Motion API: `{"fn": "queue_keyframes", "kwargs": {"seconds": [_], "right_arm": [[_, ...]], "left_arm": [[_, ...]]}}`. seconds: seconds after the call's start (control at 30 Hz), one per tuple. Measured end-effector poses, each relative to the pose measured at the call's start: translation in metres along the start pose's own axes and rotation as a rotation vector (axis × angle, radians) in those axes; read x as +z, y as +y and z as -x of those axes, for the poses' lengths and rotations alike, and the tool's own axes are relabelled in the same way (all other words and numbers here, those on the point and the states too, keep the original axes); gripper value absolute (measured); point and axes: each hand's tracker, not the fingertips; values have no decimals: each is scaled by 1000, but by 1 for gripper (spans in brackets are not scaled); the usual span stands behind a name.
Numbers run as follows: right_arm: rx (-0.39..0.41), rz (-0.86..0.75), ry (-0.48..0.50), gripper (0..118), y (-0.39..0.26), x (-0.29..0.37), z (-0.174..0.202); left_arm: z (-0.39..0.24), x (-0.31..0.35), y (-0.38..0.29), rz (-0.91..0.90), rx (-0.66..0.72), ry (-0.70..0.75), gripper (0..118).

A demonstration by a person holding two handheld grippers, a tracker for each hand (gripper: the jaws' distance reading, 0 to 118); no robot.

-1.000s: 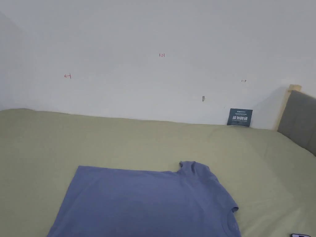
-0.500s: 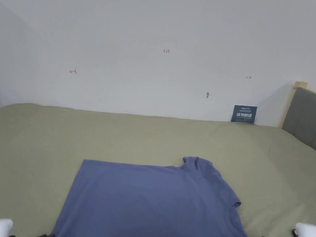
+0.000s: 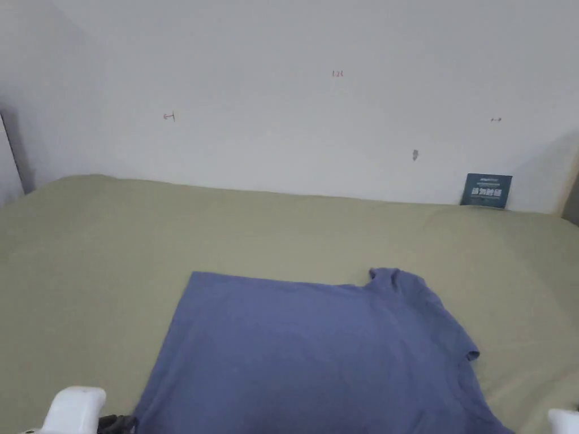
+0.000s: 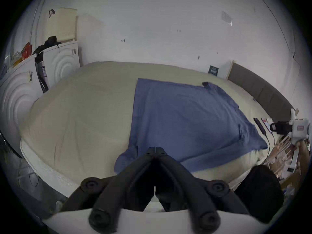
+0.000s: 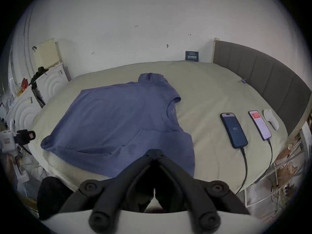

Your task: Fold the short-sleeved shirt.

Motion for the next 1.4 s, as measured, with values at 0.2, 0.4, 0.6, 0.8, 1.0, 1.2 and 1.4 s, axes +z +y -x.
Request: {"fn": "queue_keyframes", "kwargs": {"seconds": [0.2,0.4,0.6,0.8,1.0,1.2,1.4], "right_arm": [[-2,5,20,0,-4,0,-4],[-38,34,16,0,-7,-7,-14],[-75,64,5,0,-4,-13,-28],[39,210,-82,110,-6,-41,-57],[91,326,-32,106,-33,-54,-59],[156,310,-30,4,-39,-56,-41],[112,196,28,4,1,-38,-37]], "left_arm": [[42,-22,-21,66,30,-27,98],[44,-59,-24,106,-17,-10,97],[21,-85,-24,180,-85,25,11],[13,-69,-20,152,24,-18,11],[20,-62,-15,145,113,-35,11],[13,-58,-12,148,119,-29,11],[24,-47,5,72,233,-56,11]]}}
